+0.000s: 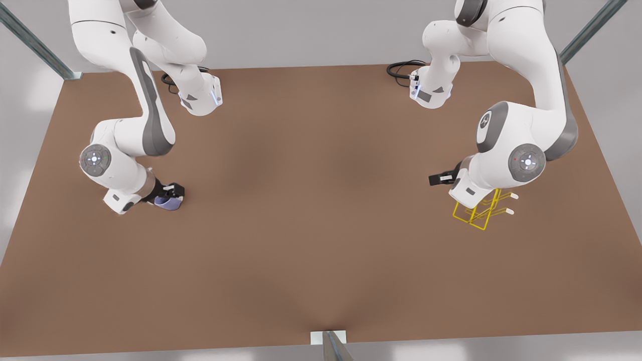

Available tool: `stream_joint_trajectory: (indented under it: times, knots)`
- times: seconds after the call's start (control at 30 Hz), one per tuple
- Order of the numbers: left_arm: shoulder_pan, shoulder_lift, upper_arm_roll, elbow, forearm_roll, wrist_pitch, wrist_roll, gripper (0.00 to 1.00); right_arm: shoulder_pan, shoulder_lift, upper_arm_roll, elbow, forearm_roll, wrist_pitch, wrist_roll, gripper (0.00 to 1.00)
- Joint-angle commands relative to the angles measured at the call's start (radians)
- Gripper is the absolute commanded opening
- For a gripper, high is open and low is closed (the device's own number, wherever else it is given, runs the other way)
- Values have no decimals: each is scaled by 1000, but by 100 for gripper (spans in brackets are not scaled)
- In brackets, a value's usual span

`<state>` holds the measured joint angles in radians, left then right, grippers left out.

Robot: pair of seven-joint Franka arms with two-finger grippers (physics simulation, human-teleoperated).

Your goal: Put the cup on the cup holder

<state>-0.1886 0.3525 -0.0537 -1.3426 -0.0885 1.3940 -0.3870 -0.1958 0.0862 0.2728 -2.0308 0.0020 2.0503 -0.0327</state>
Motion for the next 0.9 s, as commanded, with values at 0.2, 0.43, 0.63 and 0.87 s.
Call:
stream_joint_trajectory:
  times: [0.2, 0.43, 0.63, 0.87]
  knots:
    - [-2, 0, 0, -1, 3, -1, -73, 100, 19, -29, 28, -72, 1, 114, 86, 100]
    - [-6, 0, 0, -3, 4, -1, -79, 100, -13, -114, 29, -266, -2, 261, 80, 100]
    - [-6, 0, 0, -3, 6, -1, -79, 100, -63, -100, 29, -315, -10, 363, 66, 100]
    - [-18, 0, 0, -6, 7, -3, -79, 100, -68, -75, 31, -328, -10, 404, 68, 100]
